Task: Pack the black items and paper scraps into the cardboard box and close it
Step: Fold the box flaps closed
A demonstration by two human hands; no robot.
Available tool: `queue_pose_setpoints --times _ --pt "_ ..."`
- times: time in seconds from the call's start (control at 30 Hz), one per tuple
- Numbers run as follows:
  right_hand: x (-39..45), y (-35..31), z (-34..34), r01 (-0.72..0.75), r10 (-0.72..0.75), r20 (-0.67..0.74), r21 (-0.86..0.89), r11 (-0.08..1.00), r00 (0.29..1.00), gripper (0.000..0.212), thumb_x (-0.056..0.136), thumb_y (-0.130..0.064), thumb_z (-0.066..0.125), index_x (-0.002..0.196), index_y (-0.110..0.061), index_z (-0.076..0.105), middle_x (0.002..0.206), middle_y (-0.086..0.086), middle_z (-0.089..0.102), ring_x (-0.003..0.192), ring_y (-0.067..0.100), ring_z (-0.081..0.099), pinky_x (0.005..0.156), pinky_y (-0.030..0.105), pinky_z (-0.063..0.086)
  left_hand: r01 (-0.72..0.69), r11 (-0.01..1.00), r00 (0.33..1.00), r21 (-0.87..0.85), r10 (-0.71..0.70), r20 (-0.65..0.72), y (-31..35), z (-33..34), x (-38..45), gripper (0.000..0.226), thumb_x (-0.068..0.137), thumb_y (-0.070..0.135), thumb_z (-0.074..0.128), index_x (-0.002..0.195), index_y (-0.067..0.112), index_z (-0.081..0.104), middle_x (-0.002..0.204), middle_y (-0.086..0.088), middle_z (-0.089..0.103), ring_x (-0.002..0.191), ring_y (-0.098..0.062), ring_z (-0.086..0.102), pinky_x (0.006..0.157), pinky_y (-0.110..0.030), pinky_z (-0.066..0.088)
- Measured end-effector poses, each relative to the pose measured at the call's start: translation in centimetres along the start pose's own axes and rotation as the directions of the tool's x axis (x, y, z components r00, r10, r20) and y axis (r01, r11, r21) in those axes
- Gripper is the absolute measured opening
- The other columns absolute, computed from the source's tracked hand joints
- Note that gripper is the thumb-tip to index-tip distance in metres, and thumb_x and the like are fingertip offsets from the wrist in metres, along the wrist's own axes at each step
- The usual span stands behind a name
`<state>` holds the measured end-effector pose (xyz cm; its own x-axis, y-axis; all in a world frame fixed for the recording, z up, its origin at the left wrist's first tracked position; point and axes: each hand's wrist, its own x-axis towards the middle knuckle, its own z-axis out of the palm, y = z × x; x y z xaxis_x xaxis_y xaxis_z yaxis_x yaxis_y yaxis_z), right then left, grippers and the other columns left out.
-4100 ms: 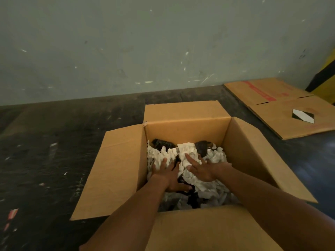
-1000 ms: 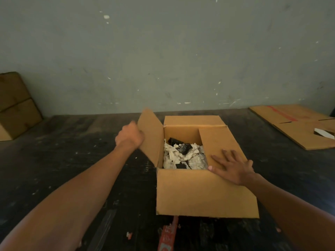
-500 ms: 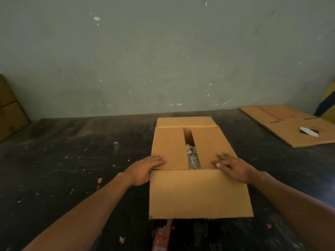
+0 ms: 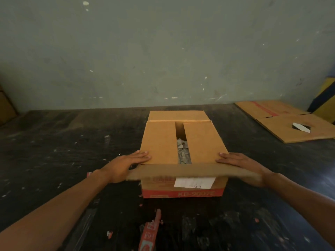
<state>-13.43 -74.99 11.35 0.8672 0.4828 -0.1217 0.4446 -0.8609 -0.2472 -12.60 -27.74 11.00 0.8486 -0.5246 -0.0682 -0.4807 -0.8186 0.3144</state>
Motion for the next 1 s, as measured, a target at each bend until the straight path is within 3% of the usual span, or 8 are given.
queue_pose_setpoints --times 0.1,0.23,0.37,0.43,0.53,0.63,0.8,1.0 --pt "0.3 -1.3 -0.1 -0.100 0.164 -0.096 0.472 0.876 0.982 0.038 0.084 -0.052 0.056 0.121 -0.047 0.053 0.131 -0.016 0.056 0.124 0.008 0.051 0.108 0.043 0.041 0.067 0.978 0.991 -0.195 -0.089 -0.104 1.0 0.2 -0.3 0.061 0.078 0.083 0.036 0.127 0.050 0.051 0.141 0.020 0.050 0.131 -0.003 0.046 0.112 -0.040 0.038" --pt "1.3 -2.4 -0.3 -0.158 0.303 -0.097 0.683 0.713 0.948 0.054 0.082 -0.055 0.054 0.127 -0.026 0.050 0.120 -0.006 0.063 0.103 0.008 0.061 0.092 0.034 0.049 0.171 0.870 0.935 -0.463 -0.291 -0.202 2.3 0.8 0.5 0.049 0.077 0.069 0.054 0.114 0.038 0.060 0.115 0.013 0.067 0.109 -0.005 0.063 0.097 -0.041 0.053" --pt "3.2 -2.0 0.4 -0.116 0.364 -0.205 0.712 0.692 0.909 0.080 0.085 -0.053 0.059 0.149 -0.039 0.013 0.144 -0.003 0.040 0.123 0.020 0.050 0.096 0.045 0.048 0.247 0.773 0.840 -0.584 -0.471 -0.268 2.8 0.9 1.8 0.065 0.079 0.049 0.073 0.133 0.029 0.045 0.127 0.003 0.058 0.116 -0.016 0.057 0.094 -0.042 0.052" --pt "4.4 -1.5 0.4 -0.147 0.384 -0.191 0.703 0.696 0.903 0.084 0.086 -0.053 0.059 0.150 -0.043 0.005 0.154 0.000 0.025 0.131 0.027 0.042 0.097 0.047 0.047 0.316 0.723 0.788 -0.615 -0.561 -0.254 2.8 0.8 2.6 0.085 0.081 0.043 0.074 0.149 0.028 0.025 0.139 -0.006 0.046 0.126 -0.024 0.049 0.100 -0.046 0.047" --pt "6.4 -0.8 0.0 -0.244 0.408 -0.098 0.668 0.703 0.908 0.079 0.091 -0.055 0.051 0.152 -0.039 0.005 0.156 0.003 0.018 0.133 0.030 0.038 0.099 0.045 0.042 0.367 0.698 0.794 -0.616 -0.579 -0.183 2.7 0.7 4.2 0.079 0.092 0.041 0.062 0.155 0.033 0.015 0.152 -0.011 0.030 0.137 -0.031 0.038 0.108 -0.049 0.038" --pt "8.8 0.4 -0.8 -0.310 0.430 -0.083 0.574 0.758 0.899 0.075 0.091 -0.058 0.046 0.153 -0.033 0.013 0.161 0.003 0.011 0.142 0.032 0.027 0.113 0.051 0.029 0.428 0.714 0.812 -0.554 -0.573 -0.111 2.8 0.5 6.3 0.067 0.098 0.043 0.050 0.155 0.032 0.016 0.153 -0.011 0.029 0.135 -0.032 0.039 0.111 -0.049 0.035" --pt "13.7 2.1 -2.0 -0.372 0.438 -0.032 0.474 0.799 0.899 0.077 0.094 -0.057 0.042 0.154 -0.024 0.008 0.162 0.007 0.002 0.147 0.034 0.012 0.118 0.053 0.016 0.507 0.669 0.738 -0.543 -0.662 -0.127 3.7 0.1 10.3 0.052 0.096 0.044 0.051 0.139 0.029 0.026 0.141 -0.011 0.042 0.119 -0.030 0.052 0.102 -0.052 0.044" --pt "20.1 4.3 -3.8 -0.337 0.436 -0.033 0.581 0.741 0.900 0.074 0.095 -0.051 0.043 0.154 -0.022 0.009 0.157 0.012 0.021 0.140 0.034 0.030 0.114 0.056 0.026 0.545 0.634 0.660 -0.549 -0.728 -0.186 3.4 1.0 12.1 0.030 0.098 0.049 0.044 0.117 0.034 0.026 0.125 -0.006 0.051 0.099 -0.022 0.059 0.087 -0.046 0.051"
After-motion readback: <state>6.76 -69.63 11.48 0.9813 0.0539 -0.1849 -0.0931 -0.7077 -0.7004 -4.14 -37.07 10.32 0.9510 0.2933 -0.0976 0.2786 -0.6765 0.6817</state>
